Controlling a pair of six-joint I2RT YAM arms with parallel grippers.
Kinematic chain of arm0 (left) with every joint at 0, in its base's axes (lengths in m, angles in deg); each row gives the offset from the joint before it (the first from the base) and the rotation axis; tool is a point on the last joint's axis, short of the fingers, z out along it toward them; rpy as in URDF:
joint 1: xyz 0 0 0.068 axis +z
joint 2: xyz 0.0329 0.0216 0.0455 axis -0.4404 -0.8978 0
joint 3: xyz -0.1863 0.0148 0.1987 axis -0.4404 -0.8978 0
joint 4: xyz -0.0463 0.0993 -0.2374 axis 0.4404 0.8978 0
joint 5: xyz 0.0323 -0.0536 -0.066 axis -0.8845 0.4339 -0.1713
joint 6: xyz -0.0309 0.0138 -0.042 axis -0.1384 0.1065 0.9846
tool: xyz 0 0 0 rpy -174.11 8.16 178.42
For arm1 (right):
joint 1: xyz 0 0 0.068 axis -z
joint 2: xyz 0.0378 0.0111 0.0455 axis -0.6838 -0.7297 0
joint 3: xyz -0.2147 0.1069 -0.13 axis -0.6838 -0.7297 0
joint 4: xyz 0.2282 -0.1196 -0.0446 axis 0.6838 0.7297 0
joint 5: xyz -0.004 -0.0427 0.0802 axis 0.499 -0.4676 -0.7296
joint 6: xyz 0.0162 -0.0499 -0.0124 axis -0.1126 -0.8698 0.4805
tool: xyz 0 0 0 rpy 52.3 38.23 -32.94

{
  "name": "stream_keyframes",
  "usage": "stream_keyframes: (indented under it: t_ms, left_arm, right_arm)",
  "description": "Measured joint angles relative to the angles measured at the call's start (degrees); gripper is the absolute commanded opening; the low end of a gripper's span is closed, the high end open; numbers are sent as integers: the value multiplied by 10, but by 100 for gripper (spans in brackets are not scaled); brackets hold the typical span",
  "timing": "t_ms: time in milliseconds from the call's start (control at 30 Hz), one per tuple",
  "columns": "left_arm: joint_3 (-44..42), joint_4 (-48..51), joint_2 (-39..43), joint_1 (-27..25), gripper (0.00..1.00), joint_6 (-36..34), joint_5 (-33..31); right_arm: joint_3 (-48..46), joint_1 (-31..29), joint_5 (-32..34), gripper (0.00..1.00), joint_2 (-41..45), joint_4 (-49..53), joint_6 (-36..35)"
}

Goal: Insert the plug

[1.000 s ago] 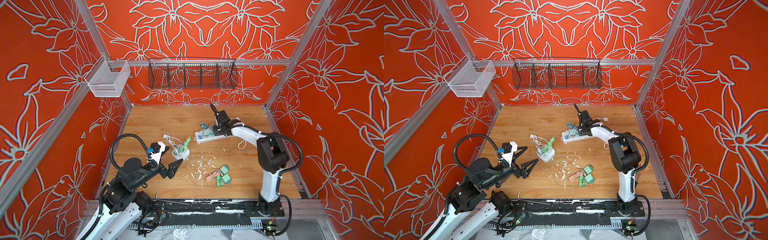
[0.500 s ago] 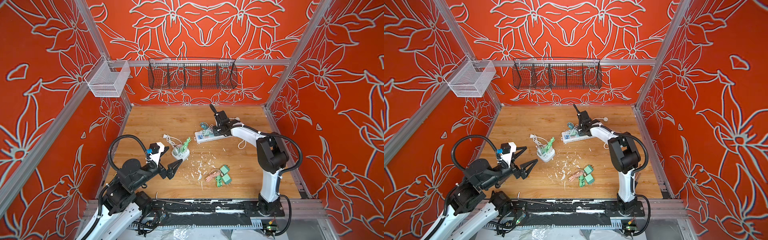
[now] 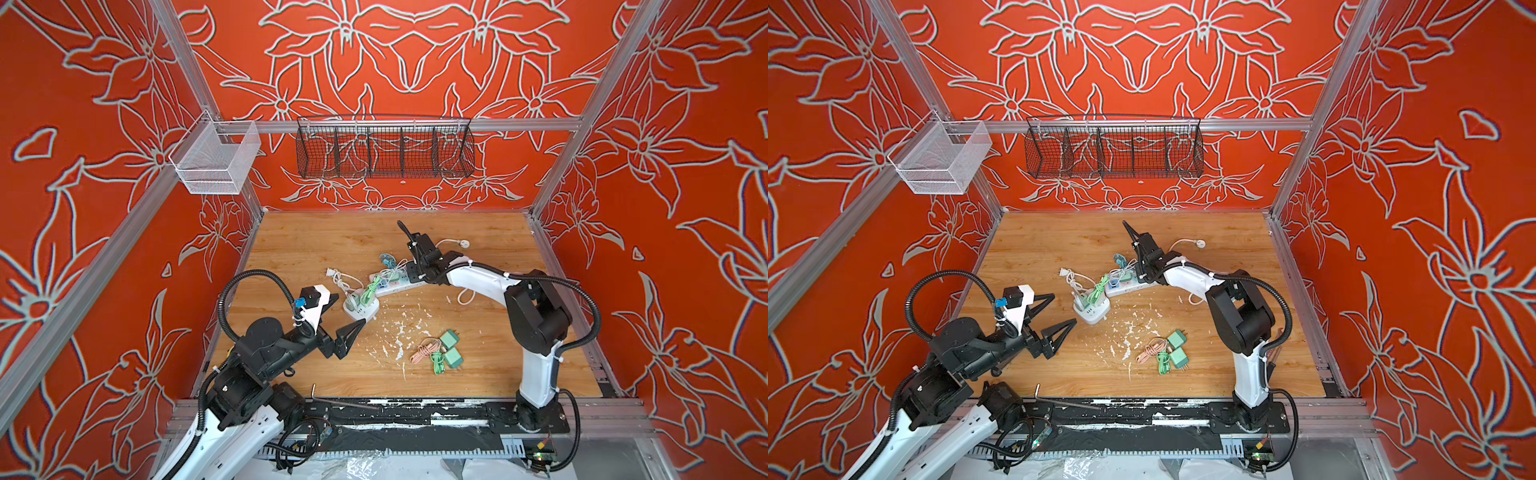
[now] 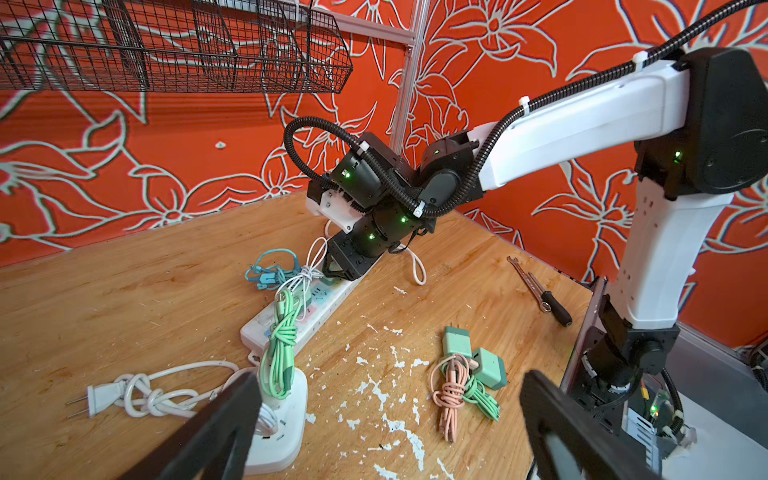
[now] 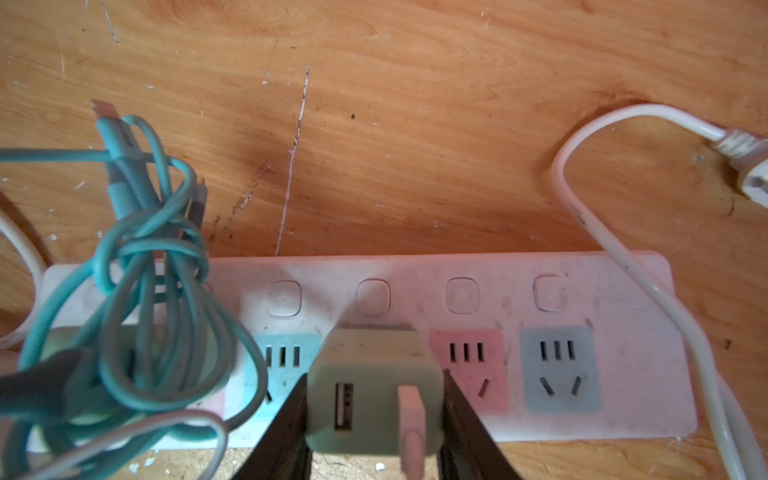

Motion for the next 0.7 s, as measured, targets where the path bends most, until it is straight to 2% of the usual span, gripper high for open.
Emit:
stream_keyframes:
  t_ms: [267, 433, 700]
  left_arm:
    - [0, -2, 0, 0, 97, 0, 2]
    - [0, -3, 0, 0, 97, 0, 3]
    - [0, -11, -2, 4, 97, 0, 11]
  right_arm:
    - [11, 1, -2, 16, -3, 12, 4]
    - [16, 1, -2, 28, -4, 20, 4]
    - [20, 1, -11, 55, -3, 37, 5]
